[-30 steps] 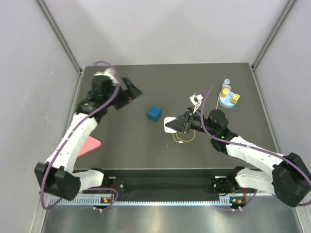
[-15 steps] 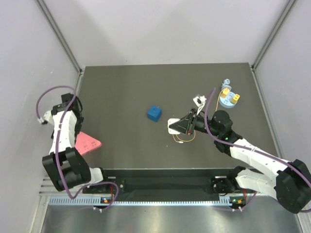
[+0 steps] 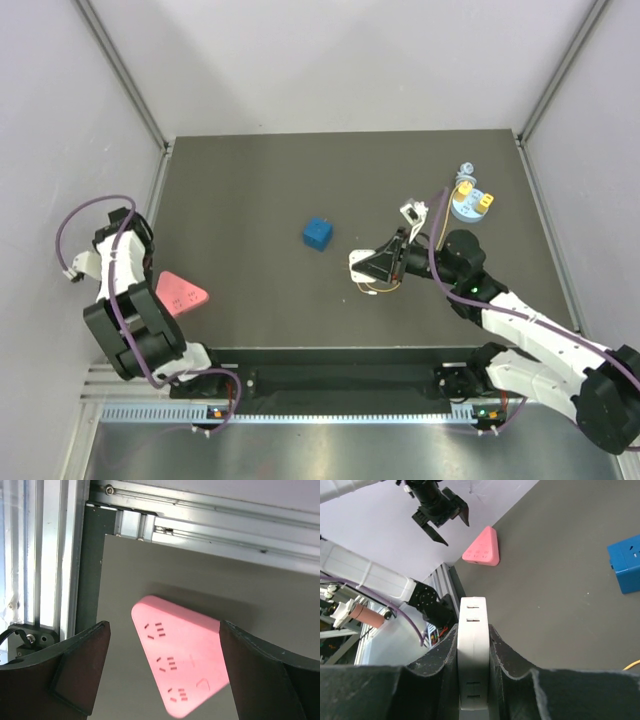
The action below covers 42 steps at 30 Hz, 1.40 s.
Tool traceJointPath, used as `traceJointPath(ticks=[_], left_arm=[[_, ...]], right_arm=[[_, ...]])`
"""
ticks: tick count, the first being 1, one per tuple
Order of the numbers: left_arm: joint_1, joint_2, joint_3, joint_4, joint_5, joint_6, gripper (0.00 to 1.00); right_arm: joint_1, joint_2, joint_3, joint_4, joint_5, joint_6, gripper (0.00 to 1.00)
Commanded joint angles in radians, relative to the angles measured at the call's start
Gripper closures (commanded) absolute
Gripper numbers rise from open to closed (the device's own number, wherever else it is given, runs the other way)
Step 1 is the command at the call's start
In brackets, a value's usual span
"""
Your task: Insert the plug
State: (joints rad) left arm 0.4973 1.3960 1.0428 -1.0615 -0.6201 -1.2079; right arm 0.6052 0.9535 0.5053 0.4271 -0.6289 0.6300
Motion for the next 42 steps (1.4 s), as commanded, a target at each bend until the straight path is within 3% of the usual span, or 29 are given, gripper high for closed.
traceJointPath(ticks=[1, 8, 11, 19, 23, 29, 35, 42], left_arm=[[0.038, 0.049, -0.023, 0.046, -0.032, -0.036, 0.06], [0.044, 0.15, -0.082, 0.093, 0.108, -0.053, 0.07], [0.037, 0.147, -0.118, 0.149, 0.172, -0.036, 0.1], [-0.009, 0.052, -0.197, 0.101, 0.325, -0.065, 0.16], [-0.121, -0.052, -0.282, 0.113, 0.417, -0.151, 0.21], [-0.345, -0.071, -0.253, 0.12, 0.413, -0.312, 0.29], [-0.494, 0.011, -0.23, 0.153, 0.459, -0.474, 0.32], [-0.793, 0.141, -0.087, 0.192, 0.507, -0.708, 0.34]], right_arm=[[-0.01, -0.032, 0.023, 0.033, -0.035, -0.023, 1.0], [-0.01, -0.045, -0.01, 0.035, -0.043, -0.023, 1.0], [-0.01, -0.056, -0.008, 0.015, -0.052, -0.042, 1.0], [-0.009, -0.062, 0.019, -0.083, -0.034, -0.098, 1.0], [-0.01, -0.038, 0.012, -0.059, -0.028, -0.079, 1.0], [-0.008, -0.005, 0.009, -0.03, -0.022, -0.046, 1.0], [-0.008, -0.042, 0.004, -0.074, 0.012, -0.055, 1.0], [0.02, -0.053, -0.013, -0.163, 0.116, -0.093, 1.0]])
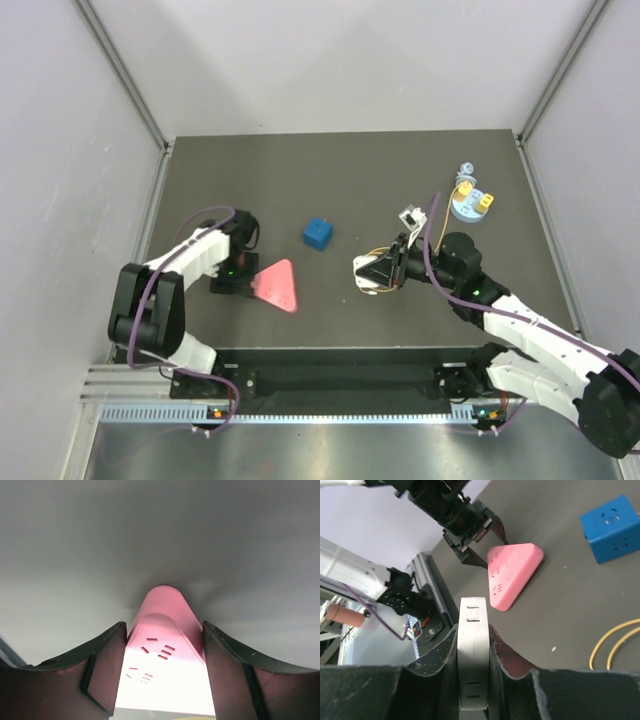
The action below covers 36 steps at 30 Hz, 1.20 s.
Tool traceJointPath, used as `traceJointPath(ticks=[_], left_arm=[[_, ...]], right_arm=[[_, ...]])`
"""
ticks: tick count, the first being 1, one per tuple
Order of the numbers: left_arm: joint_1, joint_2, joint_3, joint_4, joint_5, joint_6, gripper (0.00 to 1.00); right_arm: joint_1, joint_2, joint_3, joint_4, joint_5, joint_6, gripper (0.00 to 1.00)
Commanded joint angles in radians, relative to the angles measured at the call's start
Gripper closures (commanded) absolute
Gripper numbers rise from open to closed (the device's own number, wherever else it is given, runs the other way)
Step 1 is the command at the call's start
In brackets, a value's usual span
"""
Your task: Insert the plug
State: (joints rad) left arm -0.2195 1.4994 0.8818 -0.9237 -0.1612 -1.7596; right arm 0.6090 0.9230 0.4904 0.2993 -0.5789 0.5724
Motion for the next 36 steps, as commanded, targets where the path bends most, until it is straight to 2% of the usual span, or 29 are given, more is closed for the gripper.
traceJointPath(ticks=[1, 5, 8, 11, 14, 19, 20, 22, 24, 25, 26, 31, 36], left_arm=[[-0.093, 0.057, 0.124, 0.034, 0.049, -0.176, 0.34], [-0.138, 0.059, 0.249, -0.058, -0.018, -0.172, 0.31], [-0.138, 0.027, 0.322, -0.128, -0.109, -0.135, 0.24], [-0.139, 0.005, 0.376, -0.153, -0.202, 0.0, 0.22], [-0.127, 0.008, 0.338, -0.069, -0.297, 0.185, 0.28], [-0.063, 0.036, 0.223, 0.325, -0.094, 0.648, 0.47], [-0.069, 0.039, 0.224, 0.341, -0.095, 0.685, 0.51], [-0.07, 0.033, 0.218, 0.377, -0.11, 0.754, 0.65], [-0.064, 0.022, 0.21, 0.414, -0.13, 0.804, 0.83], [-0.058, 0.022, 0.209, 0.431, -0.127, 0.843, 0.94], [-0.037, 0.024, 0.212, 0.453, -0.079, 0.864, 1.0], [0.012, 0.065, 0.21, 0.471, 0.026, 0.943, 1.0], [0.014, 0.148, 0.187, 0.473, 0.069, 0.986, 1.0]], right_arm=[[0.026, -0.026, 0.004, -0.058, 0.086, -0.046, 1.0], [0.077, -0.038, -0.001, -0.081, 0.154, -0.051, 1.0], [0.13, -0.018, -0.006, -0.052, 0.195, -0.037, 1.0], [0.201, 0.066, -0.007, 0.018, 0.226, -0.011, 1.0], [0.285, 0.161, 0.023, 0.072, 0.273, 0.011, 1.0], [0.443, 0.293, 0.106, 0.092, 0.382, 0.004, 1.0], [0.458, 0.336, 0.125, 0.118, 0.401, 0.004, 1.0], [0.498, 0.384, 0.148, 0.135, 0.427, 0.014, 1.0], [0.531, 0.468, 0.201, 0.135, 0.461, 0.006, 1.0], [0.538, 0.5, 0.223, 0.127, 0.471, 0.006, 1.0], [0.555, 0.558, 0.267, 0.109, 0.494, 0.001, 1.0], [0.594, 0.688, 0.358, 0.096, 0.626, -0.023, 1.0], [0.595, 0.786, 0.346, 0.211, 0.677, -0.117, 1.0]])
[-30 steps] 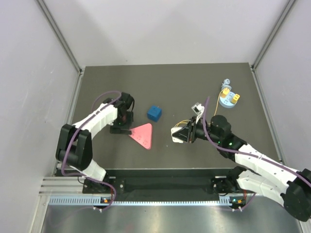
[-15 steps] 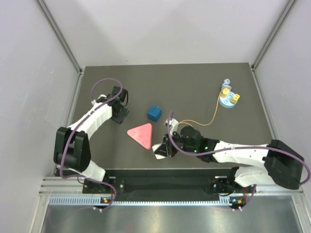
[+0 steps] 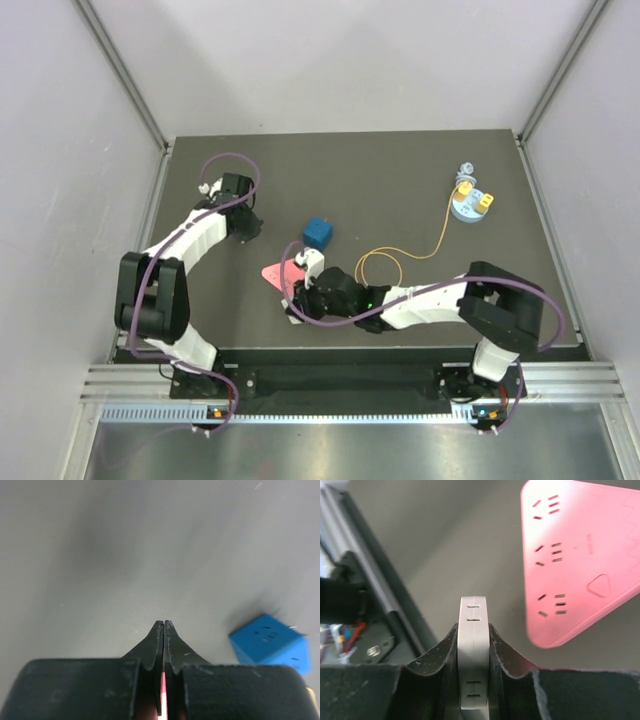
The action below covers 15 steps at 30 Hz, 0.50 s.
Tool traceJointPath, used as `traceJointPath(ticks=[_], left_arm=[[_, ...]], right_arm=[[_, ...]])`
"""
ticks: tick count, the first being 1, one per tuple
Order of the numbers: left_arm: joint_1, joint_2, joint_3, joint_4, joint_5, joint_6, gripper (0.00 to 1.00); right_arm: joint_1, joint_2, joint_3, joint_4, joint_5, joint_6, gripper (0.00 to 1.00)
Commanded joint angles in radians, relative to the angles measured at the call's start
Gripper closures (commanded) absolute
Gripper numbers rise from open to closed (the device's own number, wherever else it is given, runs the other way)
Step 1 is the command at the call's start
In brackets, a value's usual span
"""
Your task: Insert the plug
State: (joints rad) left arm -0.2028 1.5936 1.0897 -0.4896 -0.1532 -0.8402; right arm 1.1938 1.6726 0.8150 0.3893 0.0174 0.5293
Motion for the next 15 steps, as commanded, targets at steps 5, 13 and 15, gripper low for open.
traceJointPath(ticks=[5, 13, 15], left_arm=[[-0.003, 0.098, -0.047, 0.051, 0.119, 0.062, 1.0], [-0.02, 0.043, -0.174, 0.097, 0.191, 0.02, 1.0], [-0.036, 0.008, -0.233, 0.106, 0.196, 0.003, 1.0]], right_arm=[[0.012, 0.125, 0.046, 0.109, 0.11, -0.15, 1.0], [-0.023, 0.04, -0.002, -0.015, 0.28, -0.176, 1.0], [-0.049, 0.012, -0.014, -0.044, 0.297, -0.176, 1.0]])
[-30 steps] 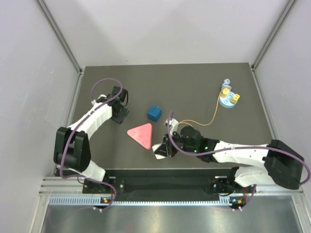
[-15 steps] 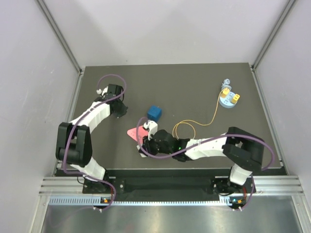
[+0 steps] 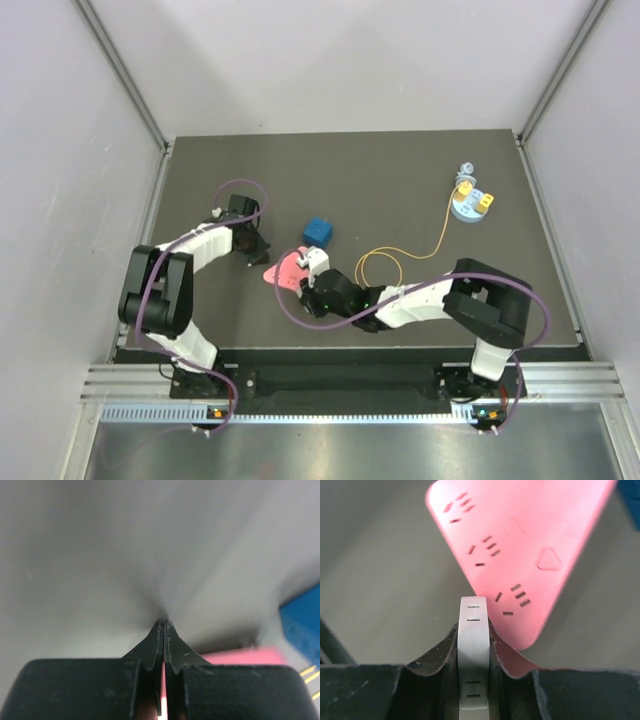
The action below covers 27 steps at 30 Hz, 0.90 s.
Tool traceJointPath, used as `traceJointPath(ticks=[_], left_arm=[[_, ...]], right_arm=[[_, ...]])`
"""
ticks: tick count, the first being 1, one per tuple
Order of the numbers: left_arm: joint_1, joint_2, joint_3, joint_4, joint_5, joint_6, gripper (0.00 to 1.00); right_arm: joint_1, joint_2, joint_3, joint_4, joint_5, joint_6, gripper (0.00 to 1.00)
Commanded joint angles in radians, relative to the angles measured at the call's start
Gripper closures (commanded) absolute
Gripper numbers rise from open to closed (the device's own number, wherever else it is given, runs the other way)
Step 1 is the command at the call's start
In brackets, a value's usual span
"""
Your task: Insert the plug
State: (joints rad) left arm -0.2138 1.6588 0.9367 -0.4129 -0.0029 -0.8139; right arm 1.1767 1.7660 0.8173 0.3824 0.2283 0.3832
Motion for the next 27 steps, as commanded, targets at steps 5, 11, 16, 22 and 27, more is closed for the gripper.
traceJointPath(ticks=[5, 11, 16, 22, 27], left_arm=[[-0.102, -0.155, -0.193, 0.052, 0.06, -0.096, 1.0], [-0.226, -0.301, -0.253, 0.088, 0.021, -0.192, 1.0], [-0.336, -0.327, -0.266, 0.106, 0.012, -0.287, 1.0], [-0.388, -0.326, -0.3, 0.151, 0.041, -0.309, 1.0], [-0.351, -0.413, -0.188, 0.008, -0.083, -0.2, 1.0]], right_arm=[[-0.092, -0.18, -0.046, -0.148, 0.111, -0.018, 1.0], [-0.144, -0.322, 0.026, -0.379, 0.098, 0.063, 1.0], [-0.153, -0.3, 0.303, -0.761, 0.21, 0.241, 1.0], [-0.16, -0.24, 0.489, -1.097, 0.312, 0.515, 1.0], [-0.173, -0.185, 0.58, -1.227, 0.28, 0.683, 1.0]])
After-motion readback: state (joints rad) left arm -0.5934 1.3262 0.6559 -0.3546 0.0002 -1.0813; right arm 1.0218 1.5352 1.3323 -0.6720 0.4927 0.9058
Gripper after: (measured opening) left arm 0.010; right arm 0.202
